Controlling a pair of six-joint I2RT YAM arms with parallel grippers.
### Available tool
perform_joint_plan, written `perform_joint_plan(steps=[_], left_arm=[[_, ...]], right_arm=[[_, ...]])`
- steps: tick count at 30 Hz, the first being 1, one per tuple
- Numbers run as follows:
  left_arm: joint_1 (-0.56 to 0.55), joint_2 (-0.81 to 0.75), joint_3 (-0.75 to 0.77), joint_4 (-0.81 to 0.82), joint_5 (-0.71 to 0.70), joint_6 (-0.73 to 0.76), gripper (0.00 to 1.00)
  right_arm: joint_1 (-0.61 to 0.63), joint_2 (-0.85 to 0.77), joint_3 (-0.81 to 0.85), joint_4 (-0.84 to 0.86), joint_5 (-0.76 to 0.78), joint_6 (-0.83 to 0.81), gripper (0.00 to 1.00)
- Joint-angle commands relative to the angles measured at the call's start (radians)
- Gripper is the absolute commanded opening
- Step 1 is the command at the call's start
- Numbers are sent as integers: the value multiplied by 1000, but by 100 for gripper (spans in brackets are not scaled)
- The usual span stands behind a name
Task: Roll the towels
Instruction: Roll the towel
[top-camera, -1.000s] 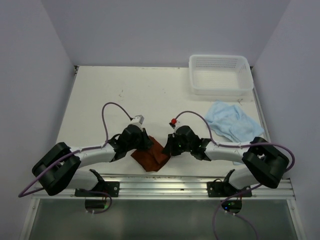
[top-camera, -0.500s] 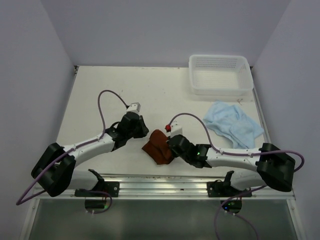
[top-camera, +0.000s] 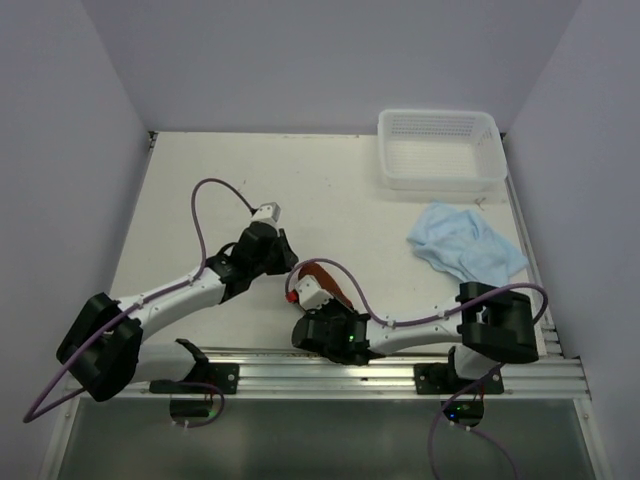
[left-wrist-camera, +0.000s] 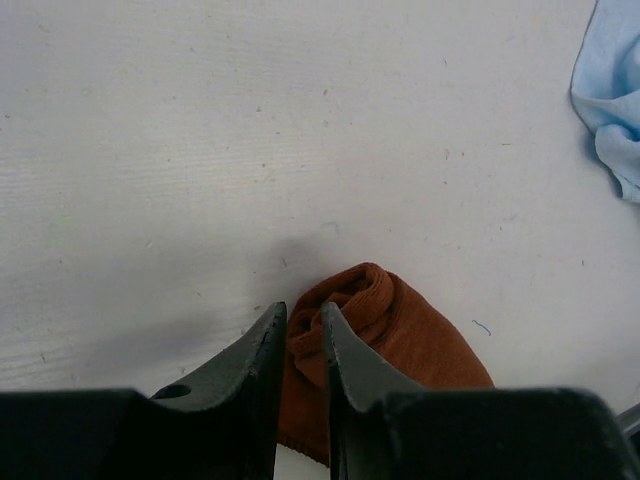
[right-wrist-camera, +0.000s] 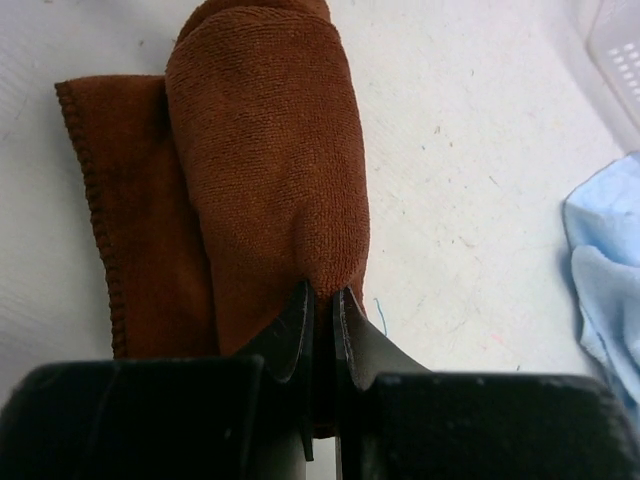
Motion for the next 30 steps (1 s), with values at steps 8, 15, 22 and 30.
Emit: perform_joint_plan(steps=[8, 15, 22, 30], left_arm=[[2, -67, 40, -7, 25, -4, 25], [-1, -147, 11, 29, 88, -21, 25], [-61, -155, -9, 71, 99, -44, 25], [-109, -87, -141, 149, 91, -79, 24]], right_arm=[[148, 216, 192, -150, 221, -20, 0], [177, 313, 253, -206, 197, -6, 0], [185, 364, 292, -229, 184, -8, 0], [183, 345, 286, -230, 171, 12, 0]])
